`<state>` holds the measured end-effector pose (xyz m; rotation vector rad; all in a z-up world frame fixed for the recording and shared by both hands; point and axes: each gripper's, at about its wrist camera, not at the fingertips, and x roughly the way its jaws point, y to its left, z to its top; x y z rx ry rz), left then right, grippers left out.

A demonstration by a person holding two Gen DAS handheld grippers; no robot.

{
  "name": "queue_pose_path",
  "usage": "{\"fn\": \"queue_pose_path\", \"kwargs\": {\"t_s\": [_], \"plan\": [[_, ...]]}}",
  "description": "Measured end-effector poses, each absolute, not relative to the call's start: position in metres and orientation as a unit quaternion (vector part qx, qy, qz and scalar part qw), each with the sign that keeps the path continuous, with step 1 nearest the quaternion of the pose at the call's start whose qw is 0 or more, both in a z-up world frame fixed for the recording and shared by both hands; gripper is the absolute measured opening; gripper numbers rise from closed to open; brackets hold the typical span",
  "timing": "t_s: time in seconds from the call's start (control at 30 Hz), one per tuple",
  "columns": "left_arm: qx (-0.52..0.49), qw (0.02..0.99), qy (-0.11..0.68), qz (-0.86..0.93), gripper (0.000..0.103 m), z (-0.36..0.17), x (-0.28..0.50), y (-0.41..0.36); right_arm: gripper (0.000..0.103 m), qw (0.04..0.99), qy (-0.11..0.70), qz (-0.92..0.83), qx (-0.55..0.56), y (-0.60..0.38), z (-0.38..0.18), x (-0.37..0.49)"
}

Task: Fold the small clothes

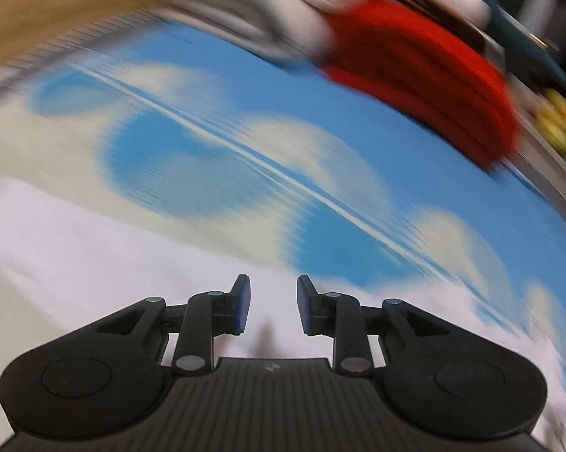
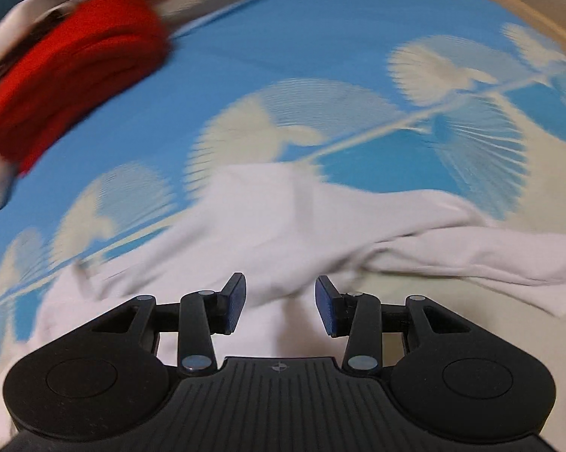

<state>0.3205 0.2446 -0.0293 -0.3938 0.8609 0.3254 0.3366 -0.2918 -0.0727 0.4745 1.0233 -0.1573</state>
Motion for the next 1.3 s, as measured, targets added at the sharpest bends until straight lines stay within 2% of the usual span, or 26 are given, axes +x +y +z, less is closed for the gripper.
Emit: {"fn": "queue_pose_path", "kwargs": {"t_s": [0.23, 0.3, 0.43, 0.57, 0.77, 0.93, 1.1, 1.3], "plan": [[-0.094, 0.850, 0.518, -0.013, 0.036, -0.094, 0.336, 0.148, 0.043, 0.812, 0.473, -0.179, 0.292, -0.364, -0.097, 0.325], [-0.038, 0.847, 0.529, 0.023, 0.024, -0.110, 0.334, 0.152, 0.043, 0.801, 0.479, -0.180, 0.311, -0.379, -0.106, 0.324], [-0.048, 0.845, 0.528, 0.075, 0.026, -0.111, 0.335, 0.169, 0.043, 0.794, 0.476, -0.195, 0.324, -0.403, -0.114, 0.320], [0.006, 0.837, 0.533, 0.126, 0.060, -0.108, 0.331, 0.156, 0.043, 0.796, 0.458, -0.203, 0.340, -0.434, -0.113, 0.316], [-0.035, 0.830, 0.543, 0.121, 0.061, -0.093, 0.330, 0.168, 0.043, 0.792, 0.431, -0.259, 0.345, -0.499, -0.108, 0.291], [-0.015, 0.831, 0.545, 0.112, 0.061, -0.090, 0.327, 0.166, 0.043, 0.742, 0.441, -0.300, 0.406, -0.552, -0.116, 0.254], [-0.005, 0.829, 0.547, 0.113, 0.061, -0.089, 0.330, 0.165, 0.044, 0.661, 0.460, -0.336, 0.489, -0.562, -0.123, 0.211], [0.007, 0.830, 0.547, 0.111, 0.061, -0.085, 0.326, 0.159, 0.044, 0.645, 0.436, -0.369, 0.508, -0.569, -0.137, 0.211]]}}
